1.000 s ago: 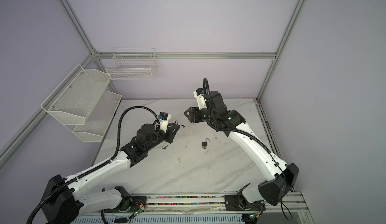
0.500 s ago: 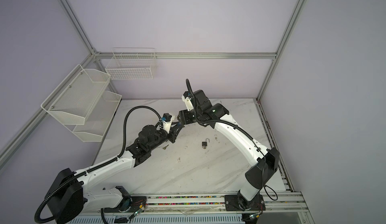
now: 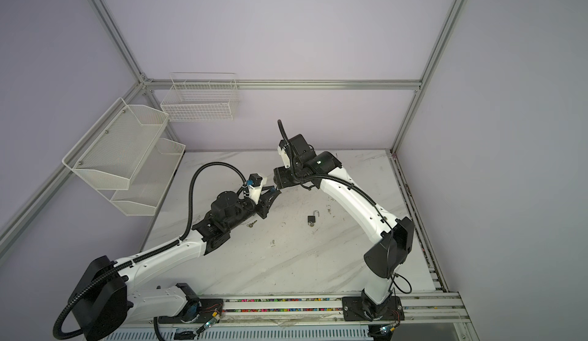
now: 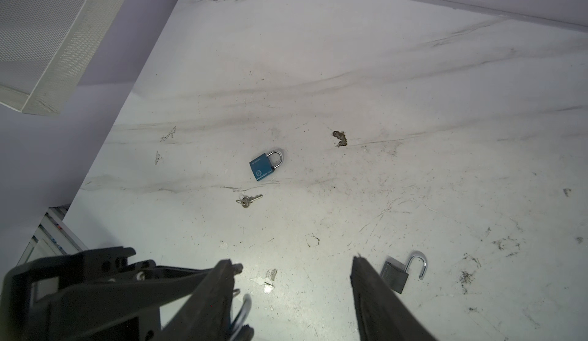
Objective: Unlock with the key
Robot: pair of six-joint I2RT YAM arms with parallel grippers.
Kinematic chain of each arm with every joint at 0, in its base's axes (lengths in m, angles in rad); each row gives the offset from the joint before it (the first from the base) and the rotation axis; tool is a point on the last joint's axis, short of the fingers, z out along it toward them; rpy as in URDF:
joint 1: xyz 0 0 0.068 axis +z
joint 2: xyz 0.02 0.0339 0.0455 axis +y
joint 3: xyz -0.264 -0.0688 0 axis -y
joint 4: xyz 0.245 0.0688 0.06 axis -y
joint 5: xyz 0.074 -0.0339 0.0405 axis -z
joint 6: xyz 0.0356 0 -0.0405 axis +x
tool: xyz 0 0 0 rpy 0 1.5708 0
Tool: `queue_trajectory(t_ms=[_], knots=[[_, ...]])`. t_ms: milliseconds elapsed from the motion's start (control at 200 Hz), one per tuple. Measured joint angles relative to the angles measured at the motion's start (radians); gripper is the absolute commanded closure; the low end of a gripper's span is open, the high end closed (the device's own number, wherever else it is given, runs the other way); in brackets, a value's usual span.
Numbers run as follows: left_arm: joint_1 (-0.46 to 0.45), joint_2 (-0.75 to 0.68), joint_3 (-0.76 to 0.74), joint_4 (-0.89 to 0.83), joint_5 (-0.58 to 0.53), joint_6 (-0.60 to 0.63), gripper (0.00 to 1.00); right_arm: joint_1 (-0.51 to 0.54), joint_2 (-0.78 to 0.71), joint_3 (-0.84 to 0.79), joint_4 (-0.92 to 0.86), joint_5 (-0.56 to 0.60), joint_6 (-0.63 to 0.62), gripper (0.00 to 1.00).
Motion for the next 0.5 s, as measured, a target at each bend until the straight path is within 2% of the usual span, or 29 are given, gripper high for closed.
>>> queue_trajectory(t_ms=[500], knots=[[-0.002,0.0,-0.016,0.019,0.005,0.019,1.0,-0.022,0.019,0.007,-0.081,-0.016,-0.024,0.39]])
